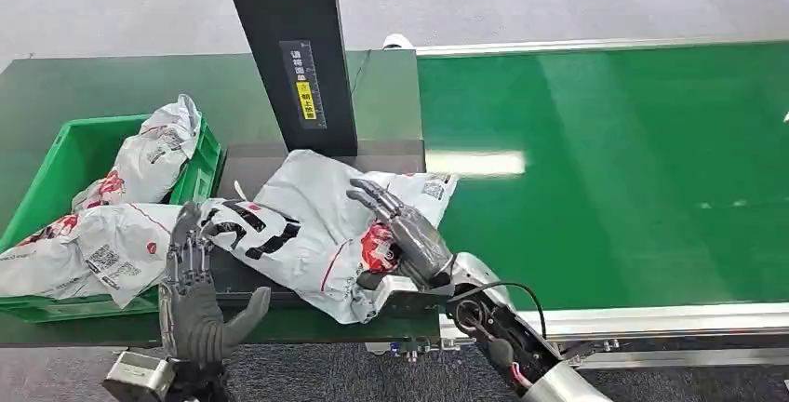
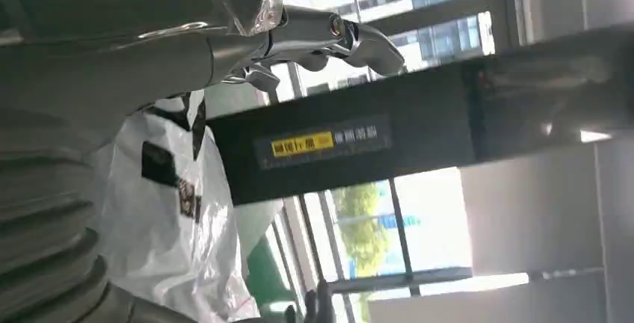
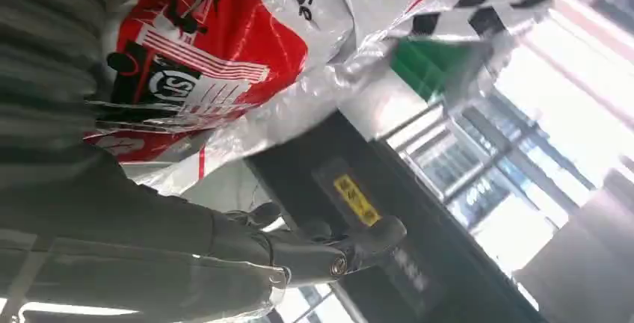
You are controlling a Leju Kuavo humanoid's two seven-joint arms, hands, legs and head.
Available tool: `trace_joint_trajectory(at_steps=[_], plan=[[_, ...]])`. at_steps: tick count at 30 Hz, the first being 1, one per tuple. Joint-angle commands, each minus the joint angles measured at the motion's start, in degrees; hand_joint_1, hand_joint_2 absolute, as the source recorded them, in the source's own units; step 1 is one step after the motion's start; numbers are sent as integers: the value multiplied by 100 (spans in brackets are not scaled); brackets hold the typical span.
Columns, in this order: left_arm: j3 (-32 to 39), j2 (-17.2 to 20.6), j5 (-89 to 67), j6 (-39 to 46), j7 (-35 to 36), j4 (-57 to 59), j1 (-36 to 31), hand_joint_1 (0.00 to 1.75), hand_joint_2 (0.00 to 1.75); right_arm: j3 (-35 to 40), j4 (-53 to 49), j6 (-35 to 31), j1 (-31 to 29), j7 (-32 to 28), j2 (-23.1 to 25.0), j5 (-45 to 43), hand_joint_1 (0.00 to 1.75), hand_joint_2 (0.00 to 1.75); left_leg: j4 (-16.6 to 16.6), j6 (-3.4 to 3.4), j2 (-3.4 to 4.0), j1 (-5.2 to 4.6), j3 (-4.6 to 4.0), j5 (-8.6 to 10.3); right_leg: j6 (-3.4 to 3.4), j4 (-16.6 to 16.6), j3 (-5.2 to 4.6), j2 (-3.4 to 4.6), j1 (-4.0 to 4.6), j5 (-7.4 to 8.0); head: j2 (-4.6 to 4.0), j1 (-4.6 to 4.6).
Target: Moved the parcel from conveyor to table for the left to box.
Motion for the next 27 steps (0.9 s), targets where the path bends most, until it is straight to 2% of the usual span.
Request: trace_joint_trajectory(at_steps=[1, 4, 6, 18, 23, 27], plan=[[-459, 72, -207, -190, 121, 710, -391, 0, 175, -431, -1313, -489, 551, -173, -352, -645, 0, 175, -5, 11, -24, -4, 0, 4, -11, -3, 8, -26, 0, -3, 0, -2], [-585, 105, -285, -259, 185, 854, -512, 0, 175, -365, -1757, -820, 625, -173, -482, -977, 0, 175, -7, 19, -37, -3, 3, 6, -20, -8, 16, -40, 2, -4, 0, 0], [-708, 175, -338, -375, 250, 938, -548, 0, 175, -337, -2098, -1151, 701, -173, -585, -1313, 0, 175, -4, 13, -17, -3, 2, 3, -14, -5, 8, -21, 1, -2, 0, -2], [-928, 227, -576, -415, 319, 1186, -665, 0, 175, -413, -2382, -1894, 853, -173, -711, -1723, 0, 175, -13, 20, -17, 0, 15, 3, -24, -17, 22, -23, 6, 1, 0, 0], [-953, 238, -629, -411, 340, 1227, -684, 0, 175, -412, -2290, -1901, 856, -173, -724, -1748, 0, 175, -9, 15, -12, -3, 11, 2, -18, -10, 16, -19, 2, -1, 0, -2], [-1001, 249, -794, -404, 425, 1274, -700, 0, 175, -387, -1744, -1650, 738, -173, -665, -1680, 0, 175, -13, 18, -8, 0, 18, 2, -22, -16, 23, -15, 5, 2, 0, -2]])
